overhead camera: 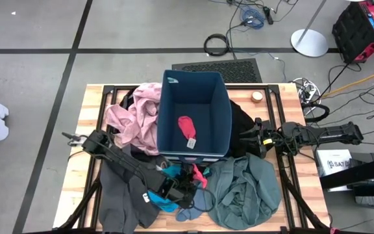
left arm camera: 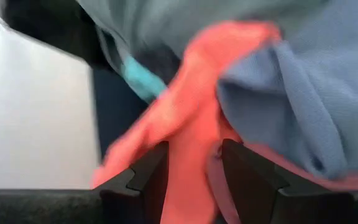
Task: Sort clothes
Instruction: Put the pink sock into the blue laundry organizer
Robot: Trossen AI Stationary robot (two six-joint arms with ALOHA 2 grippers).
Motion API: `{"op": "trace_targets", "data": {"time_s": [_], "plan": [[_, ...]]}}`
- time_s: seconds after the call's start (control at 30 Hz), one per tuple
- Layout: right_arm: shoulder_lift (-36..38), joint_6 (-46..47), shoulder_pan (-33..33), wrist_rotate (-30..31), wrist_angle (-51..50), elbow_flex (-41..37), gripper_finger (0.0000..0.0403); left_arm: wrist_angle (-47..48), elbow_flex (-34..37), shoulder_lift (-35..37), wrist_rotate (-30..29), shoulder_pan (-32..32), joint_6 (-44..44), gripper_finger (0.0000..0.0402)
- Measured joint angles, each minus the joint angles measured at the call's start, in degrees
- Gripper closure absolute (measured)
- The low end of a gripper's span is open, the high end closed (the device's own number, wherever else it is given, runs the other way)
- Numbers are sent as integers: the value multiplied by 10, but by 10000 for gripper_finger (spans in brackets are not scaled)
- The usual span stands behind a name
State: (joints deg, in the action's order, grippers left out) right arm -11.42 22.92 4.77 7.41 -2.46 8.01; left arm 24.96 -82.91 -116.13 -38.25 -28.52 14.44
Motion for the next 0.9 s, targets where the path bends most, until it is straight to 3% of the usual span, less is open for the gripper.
{"op": "trace_targets", "data": {"time_s": [0.2,0.4,0.9], "plan": [[0,1,0,0,0,0,287,-38,0,0,-29,-16,116,242],[0,2,0,0,0,0,287,-55,0,1,-67,-24,174,242],[0,0,0,0,-1,0,287,-51,0,1,-62,25,181,242]]}}
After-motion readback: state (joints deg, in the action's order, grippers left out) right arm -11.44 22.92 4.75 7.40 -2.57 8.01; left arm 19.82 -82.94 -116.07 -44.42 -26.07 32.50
